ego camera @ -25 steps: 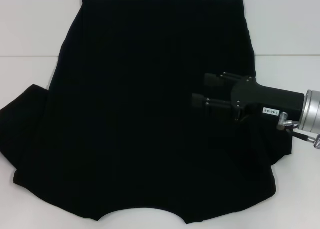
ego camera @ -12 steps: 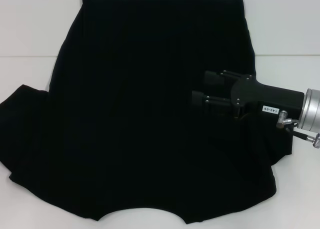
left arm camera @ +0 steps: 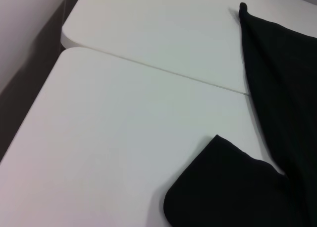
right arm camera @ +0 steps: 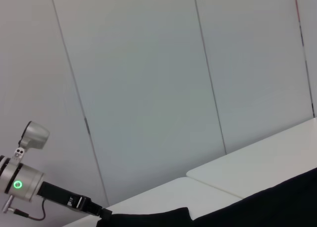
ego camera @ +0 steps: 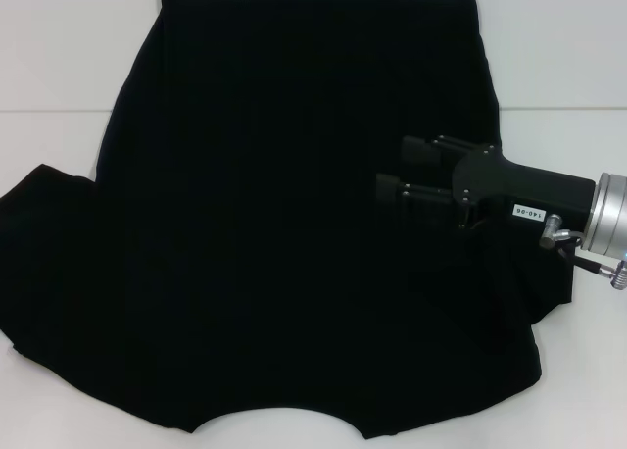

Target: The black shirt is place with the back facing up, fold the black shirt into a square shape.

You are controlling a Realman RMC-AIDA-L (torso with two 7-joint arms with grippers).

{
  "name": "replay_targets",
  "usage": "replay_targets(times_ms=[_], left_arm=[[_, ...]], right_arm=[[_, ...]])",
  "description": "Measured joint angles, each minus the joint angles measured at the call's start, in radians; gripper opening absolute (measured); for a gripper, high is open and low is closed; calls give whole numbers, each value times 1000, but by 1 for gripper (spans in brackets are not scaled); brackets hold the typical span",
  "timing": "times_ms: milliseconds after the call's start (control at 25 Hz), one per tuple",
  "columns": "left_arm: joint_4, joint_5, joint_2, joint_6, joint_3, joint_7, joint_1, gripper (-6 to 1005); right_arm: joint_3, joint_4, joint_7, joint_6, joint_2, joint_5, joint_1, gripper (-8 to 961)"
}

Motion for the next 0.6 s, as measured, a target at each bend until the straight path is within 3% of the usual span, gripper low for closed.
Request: replay_targets(times_ms=[600], left_arm=[[23, -10, -1, 45, -35, -3, 19, 0]], right_arm=[[0, -1, 2, 5, 0, 0, 5, 742]])
